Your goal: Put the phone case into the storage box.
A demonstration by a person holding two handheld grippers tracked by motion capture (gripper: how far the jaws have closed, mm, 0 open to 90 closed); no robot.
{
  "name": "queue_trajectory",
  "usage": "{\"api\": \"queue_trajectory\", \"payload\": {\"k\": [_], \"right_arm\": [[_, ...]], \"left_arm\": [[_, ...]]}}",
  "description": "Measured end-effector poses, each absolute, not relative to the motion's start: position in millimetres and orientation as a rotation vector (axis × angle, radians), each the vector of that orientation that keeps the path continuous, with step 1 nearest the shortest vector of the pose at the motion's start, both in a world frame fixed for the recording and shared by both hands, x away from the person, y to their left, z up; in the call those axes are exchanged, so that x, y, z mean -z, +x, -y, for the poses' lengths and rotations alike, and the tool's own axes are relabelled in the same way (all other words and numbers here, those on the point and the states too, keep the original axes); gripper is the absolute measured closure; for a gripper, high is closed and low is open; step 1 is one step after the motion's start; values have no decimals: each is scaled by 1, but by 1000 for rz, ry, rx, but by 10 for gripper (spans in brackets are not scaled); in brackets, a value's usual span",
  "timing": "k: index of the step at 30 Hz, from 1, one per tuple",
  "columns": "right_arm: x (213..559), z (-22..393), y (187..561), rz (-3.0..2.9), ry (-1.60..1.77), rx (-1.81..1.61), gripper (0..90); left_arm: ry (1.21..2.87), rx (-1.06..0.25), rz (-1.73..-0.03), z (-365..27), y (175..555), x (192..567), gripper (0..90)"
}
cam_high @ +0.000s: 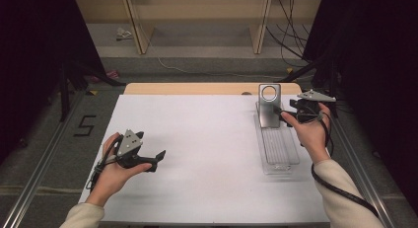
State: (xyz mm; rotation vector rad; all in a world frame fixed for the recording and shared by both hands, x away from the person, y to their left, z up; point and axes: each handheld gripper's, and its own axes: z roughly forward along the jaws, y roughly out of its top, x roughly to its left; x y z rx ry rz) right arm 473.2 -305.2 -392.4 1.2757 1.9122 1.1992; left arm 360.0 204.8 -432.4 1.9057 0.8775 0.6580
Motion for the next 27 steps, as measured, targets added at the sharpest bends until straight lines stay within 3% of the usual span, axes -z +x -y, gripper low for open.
{"api": "queue_trajectory", "payload": {"k": [27], "right_arm": [[392,309,446,-1952,1220,-1233,254]], "left_arm": [[1905,-660,-877,-206,360,432,28]]}}
